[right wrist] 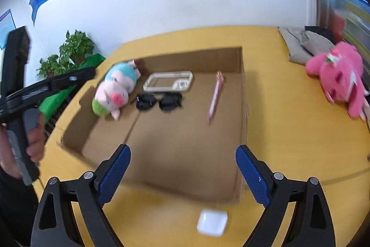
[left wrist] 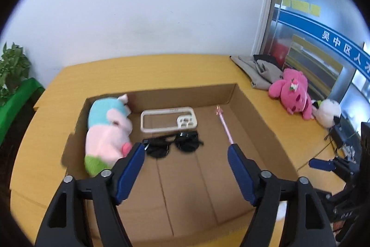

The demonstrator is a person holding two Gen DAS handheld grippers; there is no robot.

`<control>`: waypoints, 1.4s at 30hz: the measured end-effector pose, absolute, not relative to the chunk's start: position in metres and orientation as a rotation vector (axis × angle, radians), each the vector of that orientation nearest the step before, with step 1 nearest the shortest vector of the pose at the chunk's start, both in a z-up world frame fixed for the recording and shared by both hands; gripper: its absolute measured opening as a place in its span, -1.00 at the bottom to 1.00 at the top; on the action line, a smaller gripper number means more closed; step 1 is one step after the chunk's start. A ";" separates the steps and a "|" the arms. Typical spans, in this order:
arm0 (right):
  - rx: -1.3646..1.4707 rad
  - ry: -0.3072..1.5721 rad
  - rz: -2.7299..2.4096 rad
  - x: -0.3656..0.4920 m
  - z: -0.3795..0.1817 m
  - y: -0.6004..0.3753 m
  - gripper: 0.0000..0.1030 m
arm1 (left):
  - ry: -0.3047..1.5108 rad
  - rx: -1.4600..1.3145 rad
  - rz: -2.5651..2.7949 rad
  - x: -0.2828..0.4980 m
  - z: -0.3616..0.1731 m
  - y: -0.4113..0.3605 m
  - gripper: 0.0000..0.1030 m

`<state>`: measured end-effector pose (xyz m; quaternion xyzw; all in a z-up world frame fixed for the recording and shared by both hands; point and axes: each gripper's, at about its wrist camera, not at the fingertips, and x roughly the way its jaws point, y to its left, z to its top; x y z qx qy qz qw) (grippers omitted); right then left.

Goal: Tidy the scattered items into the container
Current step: 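Lower the pen into the box and open the right gripper, then move both grippers to the white earbud case and close the right gripper on it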

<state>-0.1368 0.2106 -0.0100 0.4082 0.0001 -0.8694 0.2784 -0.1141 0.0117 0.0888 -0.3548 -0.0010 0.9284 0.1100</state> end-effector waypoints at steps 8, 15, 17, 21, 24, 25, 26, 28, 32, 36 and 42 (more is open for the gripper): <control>1.278 -0.030 -2.355 -0.109 -0.092 0.243 0.85 | 0.001 -1.092 2.577 -0.042 0.037 0.038 0.49; 1.319 0.017 -2.356 -0.100 -0.131 0.227 0.82 | -0.014 -1.177 2.483 -0.019 -0.003 0.058 0.49; 1.330 0.029 -2.374 -0.101 -0.135 0.224 0.77 | -0.050 -1.206 2.465 -0.016 -0.011 0.059 0.49; 1.323 0.042 -2.395 -0.100 -0.135 0.222 0.71 | -0.075 -1.225 2.446 -0.014 -0.017 0.060 0.49; 1.312 0.086 -2.417 -0.098 -0.135 0.221 0.53 | -0.092 -1.230 2.424 -0.014 -0.019 0.062 0.49; 1.306 0.098 -2.422 -0.097 -0.135 0.220 0.49 | -0.097 -1.235 2.418 -0.014 -0.021 0.063 0.49; 1.300 0.108 -2.427 -0.096 -0.135 0.220 0.39 | -0.099 -1.241 2.416 -0.014 -0.023 0.063 0.49; 1.292 0.134 -2.432 -0.093 -0.135 0.219 0.17 | -0.108 -1.256 2.403 -0.014 -0.027 0.064 0.49; 1.268 0.130 -2.395 -0.085 -0.134 0.216 -0.06 | -0.219 -1.281 2.349 -0.019 -0.035 0.055 0.49; 1.237 0.159 -2.356 -0.064 -0.134 0.203 -0.06 | -0.248 -1.320 2.332 -0.022 -0.046 0.048 0.49; 1.196 0.130 -2.244 -0.023 -0.134 0.182 -0.07 | -0.309 -1.408 2.185 -0.029 -0.071 0.049 0.49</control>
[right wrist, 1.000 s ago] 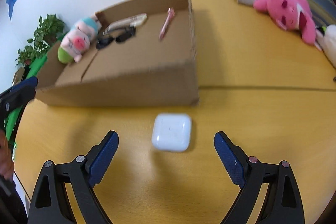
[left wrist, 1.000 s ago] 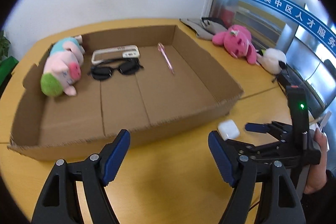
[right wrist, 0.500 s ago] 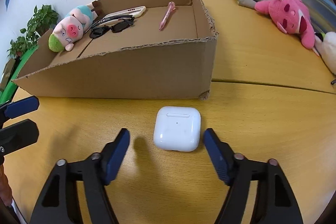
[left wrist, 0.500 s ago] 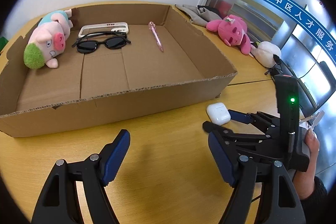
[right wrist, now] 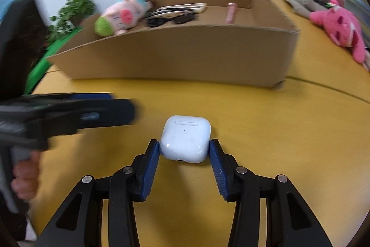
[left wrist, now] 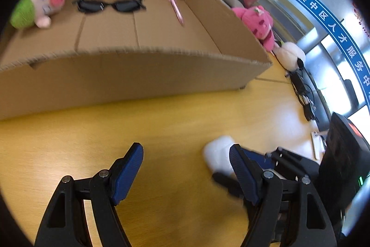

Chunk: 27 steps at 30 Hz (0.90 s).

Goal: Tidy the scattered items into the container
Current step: 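Move both grippers to the white earbud case and close the right gripper on it, then carry the earbud case with the right gripper into the box and open it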

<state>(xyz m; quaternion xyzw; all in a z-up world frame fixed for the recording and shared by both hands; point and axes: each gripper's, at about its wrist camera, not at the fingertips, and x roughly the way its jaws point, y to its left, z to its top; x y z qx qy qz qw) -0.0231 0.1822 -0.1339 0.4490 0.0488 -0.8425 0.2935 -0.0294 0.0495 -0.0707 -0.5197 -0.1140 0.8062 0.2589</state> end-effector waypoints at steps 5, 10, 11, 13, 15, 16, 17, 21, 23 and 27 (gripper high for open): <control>1.178 0.110 -2.214 -0.007 -0.134 0.182 -0.07 | -0.364 -1.406 2.021 -0.032 -0.076 0.055 0.49; 1.166 0.063 -2.208 0.001 -0.135 0.192 -0.07 | -0.434 -1.415 1.873 -0.028 -0.082 0.059 0.49; 1.162 0.038 -2.210 0.003 -0.136 0.196 -0.07 | -0.448 -1.416 1.834 -0.026 -0.083 0.061 0.49; 1.155 -0.008 -2.211 0.005 -0.136 0.201 -0.07 | -0.466 -1.417 1.780 -0.023 -0.085 0.065 0.45; 1.143 -0.033 -2.205 0.008 -0.136 0.204 -0.07 | -0.485 -1.420 1.744 -0.021 -0.088 0.068 0.37; 1.139 -0.030 -2.206 0.009 -0.136 0.204 -0.07 | -0.483 -1.423 1.747 -0.020 -0.089 0.069 0.28; 1.135 -0.024 -2.207 0.011 -0.136 0.204 -0.07 | -0.480 -1.431 1.751 -0.021 -0.089 0.069 0.19; 1.129 -0.037 -2.206 0.011 -0.135 0.207 -0.07 | -0.496 -1.483 1.754 -0.024 -0.096 0.065 -0.45; 1.125 -0.042 -2.204 0.012 -0.135 0.208 -0.07 | -0.514 -1.483 1.724 -0.022 -0.096 0.065 -0.56; 1.123 -0.032 -2.202 0.013 -0.134 0.206 -0.08 | -0.454 -1.485 1.747 -0.016 -0.091 0.071 -0.58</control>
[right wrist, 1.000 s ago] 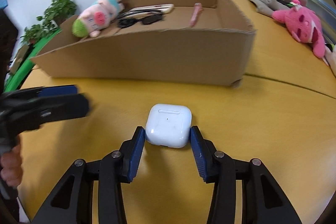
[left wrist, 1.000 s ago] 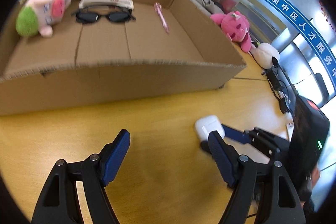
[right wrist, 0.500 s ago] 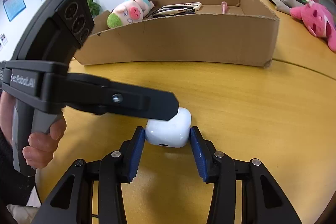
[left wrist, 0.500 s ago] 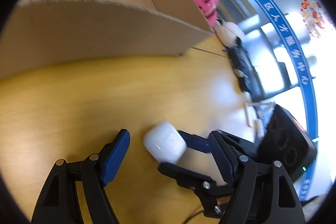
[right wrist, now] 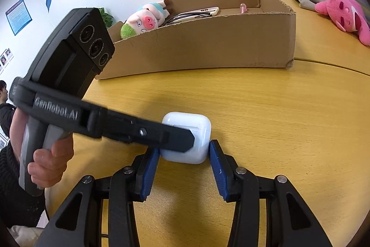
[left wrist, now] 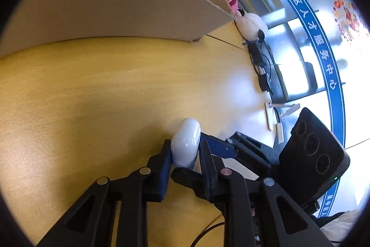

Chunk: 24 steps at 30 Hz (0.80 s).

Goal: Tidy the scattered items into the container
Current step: 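Carry the earbud case with the right gripper into the box and open it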

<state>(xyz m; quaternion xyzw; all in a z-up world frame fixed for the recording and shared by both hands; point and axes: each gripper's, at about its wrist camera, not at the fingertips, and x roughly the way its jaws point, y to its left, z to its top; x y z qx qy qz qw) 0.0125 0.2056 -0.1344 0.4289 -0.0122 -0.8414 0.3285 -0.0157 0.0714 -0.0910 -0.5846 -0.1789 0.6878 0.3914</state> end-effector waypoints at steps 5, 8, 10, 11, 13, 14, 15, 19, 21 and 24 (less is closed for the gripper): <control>1.111 -0.019 -2.201 0.011 -0.129 0.203 -0.08 | -0.458 -1.480 1.758 -0.016 -0.086 0.067 -0.59; 1.095 -0.004 -2.196 0.010 -0.123 0.199 -0.08 | -0.448 -1.461 1.788 -0.014 -0.077 0.063 -0.58; 1.076 0.013 -2.195 0.011 -0.116 0.196 -0.08 | -0.446 -1.438 1.812 -0.011 -0.066 0.059 -0.58; 1.063 0.022 -2.194 0.012 -0.111 0.194 -0.08 | -0.445 -1.428 1.823 -0.010 -0.061 0.059 -0.58; 1.031 0.047 -2.191 0.014 -0.099 0.190 -0.08 | -0.426 -1.395 1.858 -0.007 -0.047 0.056 -0.58; 1.008 0.060 -2.190 0.016 -0.092 0.187 -0.09 | -0.413 -1.369 1.883 -0.004 -0.037 0.053 -0.58; 0.987 0.070 -2.189 0.017 -0.085 0.184 -0.09 | -0.410 -1.354 1.896 -0.003 -0.031 0.051 -0.58; 0.914 0.086 -2.176 0.016 -0.061 0.176 -0.09 | -0.402 -1.280 1.943 -0.001 -0.004 0.038 -0.59; 0.886 0.097 -2.165 0.014 -0.052 0.172 -0.09 | -0.397 -1.261 1.962 -0.003 0.005 0.035 -0.60; 0.860 0.137 -2.147 0.009 -0.042 0.161 -0.09 | -0.387 -1.240 1.993 -0.007 0.016 0.027 -0.60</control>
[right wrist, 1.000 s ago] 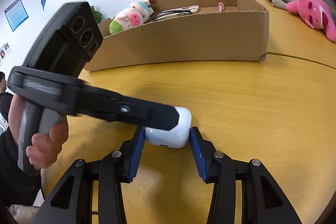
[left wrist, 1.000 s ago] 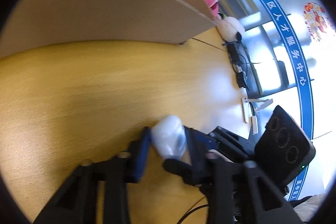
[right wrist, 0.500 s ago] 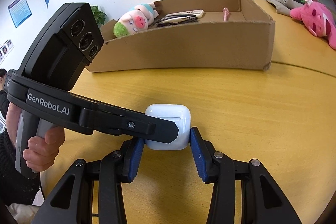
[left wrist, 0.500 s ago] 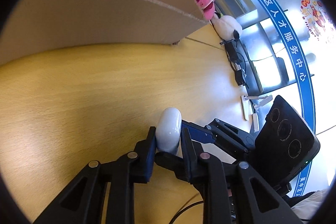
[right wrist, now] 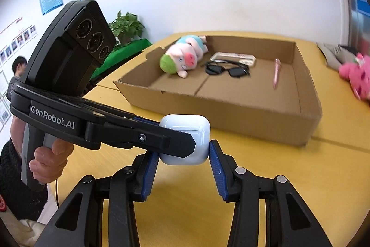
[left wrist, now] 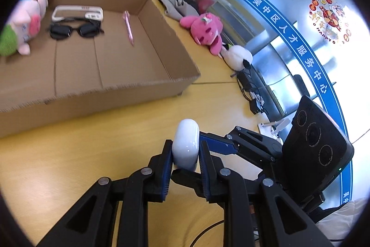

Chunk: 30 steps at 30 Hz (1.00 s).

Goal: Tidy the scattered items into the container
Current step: 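Carry the earbud case with the right gripper into the box and open it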

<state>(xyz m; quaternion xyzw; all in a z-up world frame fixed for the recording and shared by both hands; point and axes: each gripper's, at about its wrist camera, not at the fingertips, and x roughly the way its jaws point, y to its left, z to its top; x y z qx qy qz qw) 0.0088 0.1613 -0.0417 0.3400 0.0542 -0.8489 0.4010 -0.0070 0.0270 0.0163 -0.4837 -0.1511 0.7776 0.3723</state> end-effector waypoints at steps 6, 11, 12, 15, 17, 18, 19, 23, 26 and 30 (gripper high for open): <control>0.819 0.212 -2.096 -0.006 -0.020 0.136 -0.09 | -0.404 -1.198 2.037 -0.022 0.035 0.007 -0.60; 0.817 0.316 -2.030 -0.032 -0.008 0.100 -0.09 | -0.411 -1.186 2.071 -0.045 0.044 -0.019 -0.60; 0.822 0.333 -2.014 -0.038 -0.006 0.092 -0.09 | -0.414 -1.189 2.079 -0.052 0.044 -0.026 -0.60; 0.852 0.374 -1.961 -0.061 -0.005 0.065 -0.09 | -0.421 -1.206 2.094 -0.072 0.045 -0.043 -0.61; 0.872 0.385 -1.920 -0.077 -0.006 0.049 -0.09 | -0.403 -1.224 2.114 -0.088 0.046 -0.052 -0.61; 0.884 0.389 -1.901 -0.086 -0.008 0.042 -0.09 | -0.396 -1.243 2.119 -0.099 0.045 -0.056 -0.61; 0.899 0.393 -1.885 -0.094 -0.009 0.036 -0.09 | -0.394 -1.259 2.117 -0.107 0.043 -0.059 -0.61; 1.009 0.420 -1.794 -0.134 -0.026 0.007 -0.09 | -0.398 -1.365 2.100 -0.147 0.024 -0.072 -0.61; 1.117 0.443 -1.718 -0.160 -0.045 -0.016 -0.09 | -0.403 -1.454 2.079 -0.171 0.004 -0.081 -0.61; 1.230 0.450 -1.611 -0.183 -0.069 -0.041 -0.09 | -0.429 -1.561 2.062 -0.190 -0.021 -0.095 -0.61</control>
